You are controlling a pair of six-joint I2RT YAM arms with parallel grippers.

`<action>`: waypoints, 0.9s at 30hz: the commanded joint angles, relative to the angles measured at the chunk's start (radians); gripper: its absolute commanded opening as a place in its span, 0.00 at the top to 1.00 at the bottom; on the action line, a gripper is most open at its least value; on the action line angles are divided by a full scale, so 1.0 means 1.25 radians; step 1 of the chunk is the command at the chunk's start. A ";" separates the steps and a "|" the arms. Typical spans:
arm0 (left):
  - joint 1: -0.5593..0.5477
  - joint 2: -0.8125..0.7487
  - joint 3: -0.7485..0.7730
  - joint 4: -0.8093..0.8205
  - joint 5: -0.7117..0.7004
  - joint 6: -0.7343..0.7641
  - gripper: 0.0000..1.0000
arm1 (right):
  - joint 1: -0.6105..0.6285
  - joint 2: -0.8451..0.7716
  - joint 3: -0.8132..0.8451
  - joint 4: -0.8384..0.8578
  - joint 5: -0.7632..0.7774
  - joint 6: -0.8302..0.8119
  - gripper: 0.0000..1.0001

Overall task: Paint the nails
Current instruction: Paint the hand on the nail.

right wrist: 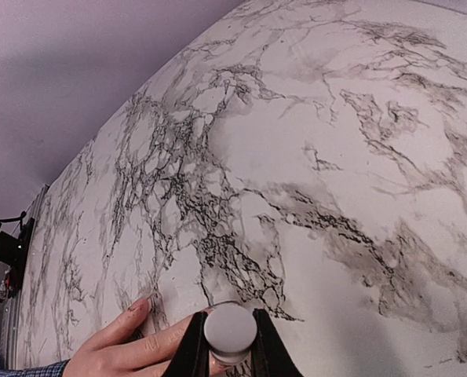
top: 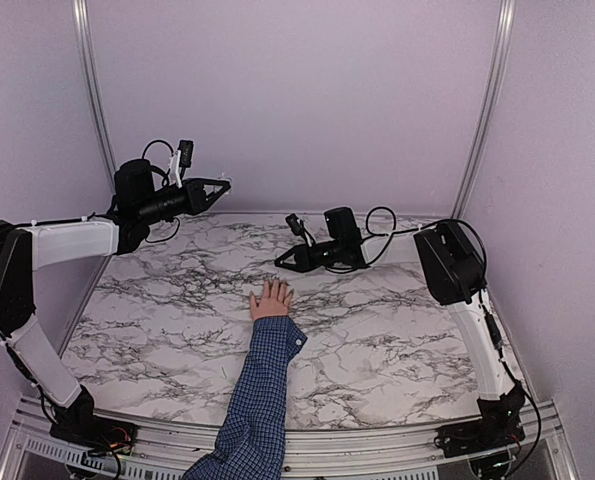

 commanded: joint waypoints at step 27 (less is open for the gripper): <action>0.006 0.007 0.019 0.047 0.009 0.004 1.00 | -0.001 0.037 0.064 -0.005 0.029 -0.004 1.00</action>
